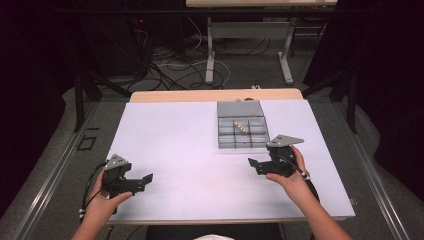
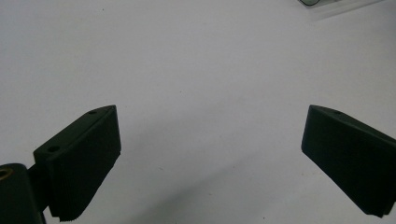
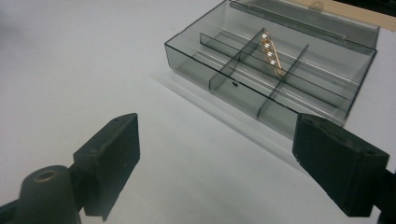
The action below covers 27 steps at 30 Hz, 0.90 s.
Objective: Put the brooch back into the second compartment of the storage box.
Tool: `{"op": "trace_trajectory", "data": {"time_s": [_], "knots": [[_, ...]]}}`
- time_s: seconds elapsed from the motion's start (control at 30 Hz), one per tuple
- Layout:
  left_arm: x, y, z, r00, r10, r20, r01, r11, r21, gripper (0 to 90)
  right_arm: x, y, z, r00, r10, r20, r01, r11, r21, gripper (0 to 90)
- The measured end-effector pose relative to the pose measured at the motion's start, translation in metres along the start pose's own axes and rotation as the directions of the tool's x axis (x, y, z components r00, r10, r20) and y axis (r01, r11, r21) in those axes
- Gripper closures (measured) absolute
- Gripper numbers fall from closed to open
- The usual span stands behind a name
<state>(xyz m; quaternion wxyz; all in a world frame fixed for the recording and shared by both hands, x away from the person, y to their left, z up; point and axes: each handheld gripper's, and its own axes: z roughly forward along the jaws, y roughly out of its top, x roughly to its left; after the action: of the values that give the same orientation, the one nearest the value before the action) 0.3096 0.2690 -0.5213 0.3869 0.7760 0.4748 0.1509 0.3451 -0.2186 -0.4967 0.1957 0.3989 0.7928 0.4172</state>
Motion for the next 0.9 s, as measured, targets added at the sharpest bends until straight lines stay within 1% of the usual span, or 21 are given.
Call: {"op": "trace_trajectory", "data": {"time_s": [0.1, 0.13, 0.17, 0.23, 0.27, 0.3, 0.53, 0.6, 0.63, 0.67, 0.7, 0.77, 0.8, 0.87, 0.9], "knots": [[0.0, 0.0, 0.0, 1.0, 0.001, 0.001, -0.001, 1.0, -0.001, 4.5, -0.004, -0.008, -0.005, 0.9999, 0.006, 0.01, -0.006, 1.0, 0.006, 14.8], [0.0, 0.0, 0.0, 1.0, 0.001, 0.0, -0.001, 1.0, -0.001, 4.5, -0.005, -0.01, -0.007, 0.9998, 0.019, 0.011, -0.019, 1.0, 0.003, 14.8], [0.0, 0.0, 0.0, 1.0, 0.001, 0.0, -0.001, 1.0, -0.001, 4.5, -0.006, -0.012, -0.008, 0.9997, 0.022, 0.006, -0.022, 1.0, 0.009, 14.7], [0.0, 0.0, 0.0, 1.0, -0.001, -0.004, 0.001, 1.0, -0.002, 4.5, -0.008, -0.018, -0.01, 0.9993, 0.038, 0.007, -0.038, 0.999, 0.001, 13.0], [0.0, 0.0, 0.0, 1.0, 0.001, 0.003, -0.001, 1.0, 0.007, 4.5, -0.01, -0.02, -0.012, 0.9995, 0.03, 0.004, -0.03, 1.0, 0.006, 12.0], [0.0, 0.0, 0.0, 1.0, 0.002, 0.002, -0.002, 1.0, 0.007, 4.5, -0.011, -0.023, -0.013, 0.9992, 0.041, 0.003, -0.041, 0.999, 0.012, 11.9], [-0.001, 0.0, 0.001, 1.0, -0.002, 0.002, 0.002, 1.0, 0.004, 4.5, -0.02, -0.035, -0.02, 0.9967, 0.078, 0.021, -0.079, 0.997, 0.024, 10.9], [0.0, 0.0, 0.001, 1.0, 0.001, 0.004, -0.002, 1.0, 0.007, 4.5, -0.022, -0.038, -0.021, 0.9964, 0.076, 0.036, -0.077, 0.997, 0.026, 9.7], [0.0, 0.0, 0.001, 1.0, 0.002, 0.004, -0.002, 1.0, 0.008, 4.5, -0.022, -0.039, -0.021, 0.9956, 0.088, 0.031, -0.089, 0.996, 0.025, 8.9], [-0.001, 0.0, 0.001, 1.0, -0.006, 0.005, 0.006, 0.9999, 0.008, 4.5, -0.023, -0.041, -0.021, 0.9956, 0.087, 0.034, -0.088, 0.996, 0.025, 8.0], [-0.001, -0.001, 0.001, 1.0, -0.005, 0.005, 0.005, 0.9999, 0.01, 4.5, -0.023, -0.042, -0.021, 0.995, 0.091, 0.04, -0.092, 0.995, 0.023, 7.1], [-0.001, -0.001, 0.001, 1.0, -0.006, 0.004, 0.006, 0.9999, 0.011, 4.5, -0.023, -0.044, -0.02, 0.9942, 0.101, 0.036, -0.102, 0.994, 0.029, 5.8], [-0.001, -0.001, 0.001, 1.0, -0.004, 0.003, 0.004, 0.9999, 0.012, 4.5, -0.024, -0.045, -0.021, 0.9943, 0.099, 0.04, -0.1, 0.994, 0.035, 5.0], [0.0, -0.001, 0.001, 1.0, 0.0, 0.002, 0.0, 0.9999, 0.014, 4.5, -0.024, -0.047, -0.02, 0.993, 0.111, 0.041, -0.112, 0.993, 0.028, 3.1], [0.0, -0.001, 0.001, 1.0, 0.003, 0.0, -0.003, 0.9999, 0.016, 4.5, -0.024, -0.048, -0.019, 0.9939, 0.098, 0.051, -0.099, 0.995, 0.03, 2.5]]}}
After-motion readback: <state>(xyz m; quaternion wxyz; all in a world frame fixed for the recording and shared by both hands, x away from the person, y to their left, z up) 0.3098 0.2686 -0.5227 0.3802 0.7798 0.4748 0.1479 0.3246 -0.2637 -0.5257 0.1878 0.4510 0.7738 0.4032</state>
